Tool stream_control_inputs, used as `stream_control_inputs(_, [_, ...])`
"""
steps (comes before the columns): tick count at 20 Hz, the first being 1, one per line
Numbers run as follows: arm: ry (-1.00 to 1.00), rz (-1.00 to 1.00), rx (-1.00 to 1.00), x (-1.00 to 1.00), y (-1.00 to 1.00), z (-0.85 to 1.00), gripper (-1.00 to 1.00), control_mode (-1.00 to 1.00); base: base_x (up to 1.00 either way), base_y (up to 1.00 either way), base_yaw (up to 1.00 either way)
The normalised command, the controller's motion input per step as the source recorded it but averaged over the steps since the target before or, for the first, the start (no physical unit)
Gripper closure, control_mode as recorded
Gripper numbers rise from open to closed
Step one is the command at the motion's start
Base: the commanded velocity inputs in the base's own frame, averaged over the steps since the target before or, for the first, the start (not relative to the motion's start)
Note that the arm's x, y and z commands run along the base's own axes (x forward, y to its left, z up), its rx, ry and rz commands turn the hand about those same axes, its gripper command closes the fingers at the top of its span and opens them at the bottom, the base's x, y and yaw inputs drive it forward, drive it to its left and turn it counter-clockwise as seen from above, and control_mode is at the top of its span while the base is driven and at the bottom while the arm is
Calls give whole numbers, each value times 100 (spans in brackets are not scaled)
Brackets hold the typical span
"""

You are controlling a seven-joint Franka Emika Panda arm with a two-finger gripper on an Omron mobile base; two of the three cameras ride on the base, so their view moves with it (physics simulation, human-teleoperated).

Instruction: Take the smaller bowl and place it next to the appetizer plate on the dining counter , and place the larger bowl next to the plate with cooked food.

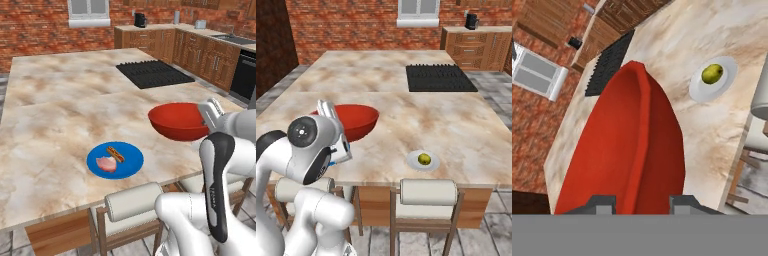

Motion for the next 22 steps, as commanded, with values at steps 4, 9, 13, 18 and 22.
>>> stream_control_inputs(4, [0,-6,0,11,0,-39,100,-100,0,0,0])
stream_control_inputs(9, [0,-2,0,20,0,-28,100,-100,0,0,0])
stream_control_inputs(13, [0,0,0,24,0,-33,100,-100,0,0,0])
stream_control_inputs(18, [0,0,0,25,0,-47,100,-100,0,0,0])
stream_control_inputs(22, [0,0,0,17,0,-44,100,-100,0,0,0])
